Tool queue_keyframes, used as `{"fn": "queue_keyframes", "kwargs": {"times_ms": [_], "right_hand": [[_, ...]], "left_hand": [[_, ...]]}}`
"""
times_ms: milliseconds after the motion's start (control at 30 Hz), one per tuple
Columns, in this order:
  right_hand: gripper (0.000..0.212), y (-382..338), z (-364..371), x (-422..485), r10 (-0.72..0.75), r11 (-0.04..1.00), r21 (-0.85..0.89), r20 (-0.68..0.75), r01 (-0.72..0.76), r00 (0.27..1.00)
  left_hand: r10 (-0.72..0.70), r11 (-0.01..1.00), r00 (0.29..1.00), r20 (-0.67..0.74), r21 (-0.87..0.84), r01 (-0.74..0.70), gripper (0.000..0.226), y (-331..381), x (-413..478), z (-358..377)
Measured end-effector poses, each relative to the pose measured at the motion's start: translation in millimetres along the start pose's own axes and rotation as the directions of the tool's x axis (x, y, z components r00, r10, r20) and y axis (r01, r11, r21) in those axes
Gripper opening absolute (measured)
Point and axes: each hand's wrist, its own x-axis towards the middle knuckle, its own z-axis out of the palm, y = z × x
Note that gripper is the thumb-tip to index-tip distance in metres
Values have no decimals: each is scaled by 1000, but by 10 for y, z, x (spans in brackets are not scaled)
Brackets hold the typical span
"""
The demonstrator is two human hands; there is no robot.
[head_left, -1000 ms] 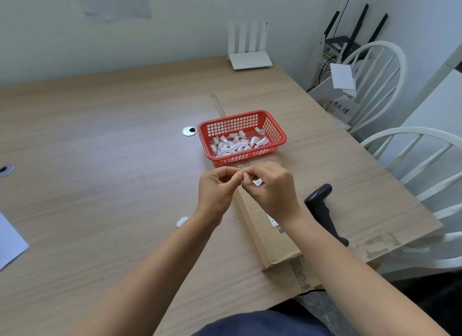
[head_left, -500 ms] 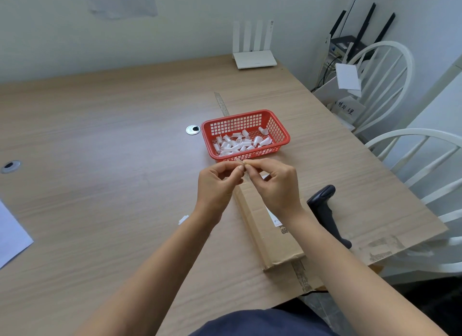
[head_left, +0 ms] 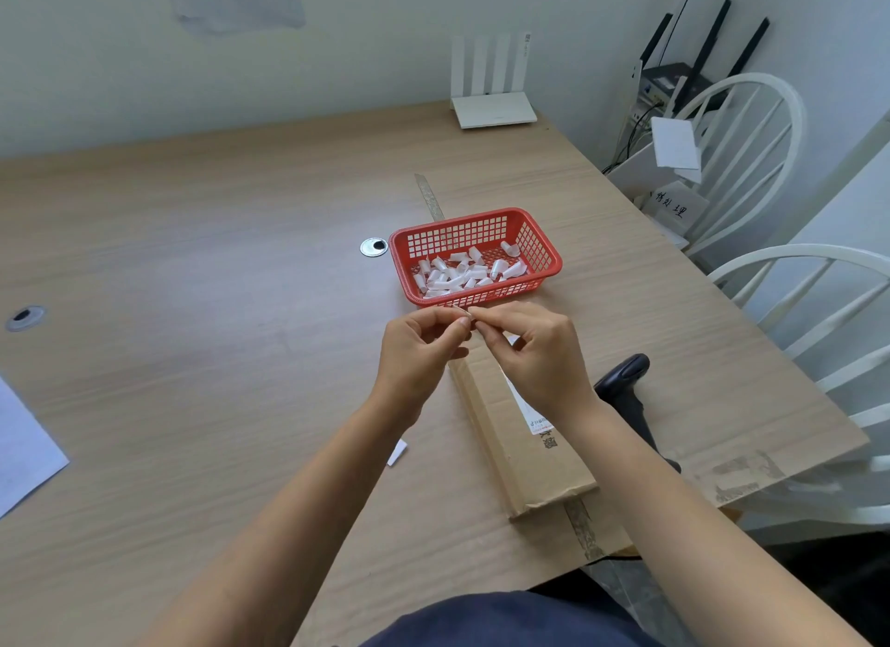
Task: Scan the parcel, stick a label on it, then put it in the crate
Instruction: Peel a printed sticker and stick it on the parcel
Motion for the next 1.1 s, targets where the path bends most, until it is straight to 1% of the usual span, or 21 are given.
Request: {"fn": "queue_keyframes", "kwargs": {"times_ms": [267, 433, 533, 633, 733, 833, 900, 967, 1000, 1100], "right_hand": [[17, -32, -8, -16, 6, 1000, -18, 5, -5, 1000], [15, -54, 5, -25, 22, 1000, -8, 0, -22, 1000], [8, -46, -7, -28, 24, 1000, -6, 13, -23, 1000], [7, -30, -18, -27, 4, 1000, -14, 33, -4, 999], [5, -36, -2, -39, 16, 1000, 1, 0, -16, 1000], [5, -59, 53, -58, 117, 992, 59, -59, -114, 991], [9, -52, 89, -47, 278, 952, 154, -64, -266, 958], [16, -15, 98, -8, 476, 848, 278, -26, -451, 879], [18, 15, 90, 18, 548, 792, 325, -9, -516, 836], [20, 146, 15, 108, 667, 677, 420, -1, -605, 745]], "left_hand": [[14, 1000, 1000, 10, -6, -14, 17, -1, -15, -3], [-25, 1000, 1000, -5, 0, 25, 18, -8, -31, 25], [-51, 999, 999, -7, 5, 51, 19, -5, -42, 19], [-32, 999, 999, -14, 24, 32, 19, -5, -48, 5], [0, 999, 1000, -29, 39, 1, 21, -25, -50, 6], [35, 998, 999, -39, 60, -32, 20, -66, -46, 23], [46, 996, 998, -50, 73, -43, 19, -98, -25, 40], [30, 997, 997, -67, 76, -25, 20, -134, 18, 54], [13, 998, 997, -74, 70, -8, 21, -151, 46, 56], [-39, 998, 994, -99, 51, 45, 22, -206, 167, 49]]}}
